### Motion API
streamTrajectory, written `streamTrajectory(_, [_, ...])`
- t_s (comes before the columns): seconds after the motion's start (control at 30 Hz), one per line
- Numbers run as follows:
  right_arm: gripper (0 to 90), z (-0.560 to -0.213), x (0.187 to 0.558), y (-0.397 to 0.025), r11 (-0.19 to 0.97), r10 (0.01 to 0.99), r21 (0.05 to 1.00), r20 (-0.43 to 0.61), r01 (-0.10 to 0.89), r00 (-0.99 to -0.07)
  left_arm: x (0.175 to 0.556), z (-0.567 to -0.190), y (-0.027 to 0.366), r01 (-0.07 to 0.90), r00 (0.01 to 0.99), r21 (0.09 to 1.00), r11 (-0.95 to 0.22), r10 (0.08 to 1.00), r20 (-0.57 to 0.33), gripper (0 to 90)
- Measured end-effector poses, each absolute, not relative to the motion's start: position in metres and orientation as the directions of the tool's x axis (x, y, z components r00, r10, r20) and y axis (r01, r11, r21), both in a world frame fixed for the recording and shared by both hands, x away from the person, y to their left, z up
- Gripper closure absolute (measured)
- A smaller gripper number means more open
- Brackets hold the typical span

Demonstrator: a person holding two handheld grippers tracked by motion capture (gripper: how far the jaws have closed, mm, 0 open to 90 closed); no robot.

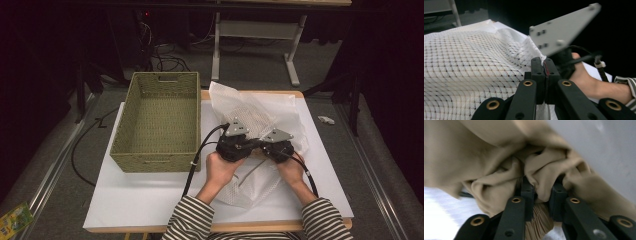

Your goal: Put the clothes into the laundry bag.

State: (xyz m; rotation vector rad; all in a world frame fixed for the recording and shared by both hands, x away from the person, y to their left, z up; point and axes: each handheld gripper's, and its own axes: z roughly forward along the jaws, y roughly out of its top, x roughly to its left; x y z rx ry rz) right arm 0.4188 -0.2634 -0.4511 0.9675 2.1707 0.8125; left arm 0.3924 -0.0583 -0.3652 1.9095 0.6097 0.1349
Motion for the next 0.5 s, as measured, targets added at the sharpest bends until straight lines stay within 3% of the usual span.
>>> streamTrajectory(0.1, [66.8,-0.449,0.419,-0.272,0.509,0.803,0.742,-0.227,0.436,-0.55,0.395,-0.369,-0.055,0.364,0.854,0.885,-0.291,0.483,-0.193,89.1])
streamTrajectory(0.23, [55.7,-0.431,0.392,-0.279,0.515,0.771,0.757,-0.204,0.402,-0.603,0.399,-0.371,-0.051,0.37,0.843,0.884,-0.285,0.503,-0.191,89.0])
streamTrajectory(0.37, [55.7,-0.42,0.368,-0.295,0.505,0.763,0.783,-0.209,0.363,-0.611,0.399,-0.373,-0.053,0.371,0.842,0.886,-0.277,0.504,-0.195,88.9])
streamTrajectory(0.5, [65.2,-0.417,0.36,-0.312,0.479,0.786,0.795,-0.201,0.372,-0.584,0.399,-0.373,-0.053,0.369,0.841,0.887,-0.278,0.506,-0.191,88.8])
